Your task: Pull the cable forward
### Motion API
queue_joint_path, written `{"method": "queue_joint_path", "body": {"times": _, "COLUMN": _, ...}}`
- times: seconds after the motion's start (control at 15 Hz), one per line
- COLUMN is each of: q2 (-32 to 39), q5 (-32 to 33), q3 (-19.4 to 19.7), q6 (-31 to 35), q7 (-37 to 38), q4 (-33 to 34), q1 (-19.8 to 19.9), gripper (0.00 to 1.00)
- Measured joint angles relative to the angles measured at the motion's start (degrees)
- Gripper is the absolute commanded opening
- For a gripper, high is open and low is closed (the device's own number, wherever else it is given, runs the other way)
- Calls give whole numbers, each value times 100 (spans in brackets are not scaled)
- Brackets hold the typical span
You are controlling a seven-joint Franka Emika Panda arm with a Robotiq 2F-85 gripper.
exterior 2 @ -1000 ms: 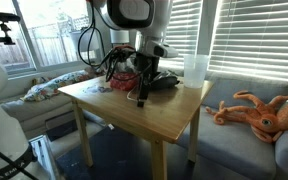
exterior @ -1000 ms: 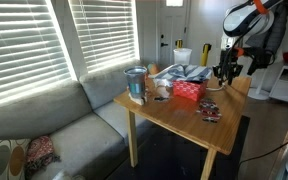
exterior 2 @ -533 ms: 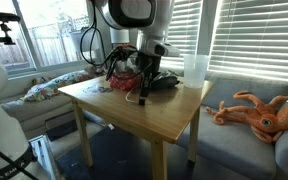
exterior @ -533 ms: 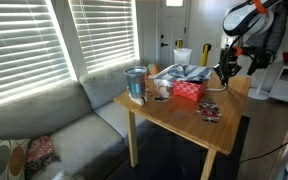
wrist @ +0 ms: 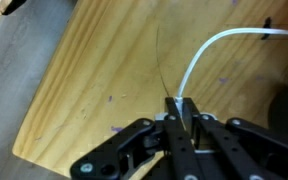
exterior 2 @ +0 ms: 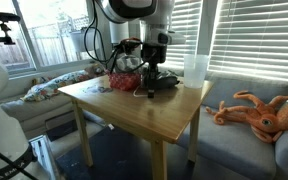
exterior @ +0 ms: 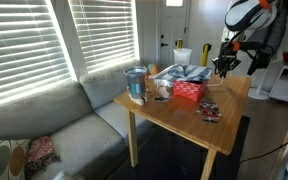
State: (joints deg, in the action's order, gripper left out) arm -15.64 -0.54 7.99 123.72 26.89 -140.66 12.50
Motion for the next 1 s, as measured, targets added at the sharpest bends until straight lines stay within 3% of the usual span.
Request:
{"method": "queue_joint_path", "body": {"times": 0.67, "q2": -498, "q5": -56, "q3": 416, "q6": 14, "q7": 156, "q4": 290, "q1": 682, "gripper": 5}}
{"method": "queue_joint_path", "body": {"times": 1.0, "q2": -714, "q5": 134, "q3": 491, "q6": -411, "q7": 306, "q4": 283, "q1": 1148, "gripper": 5}}
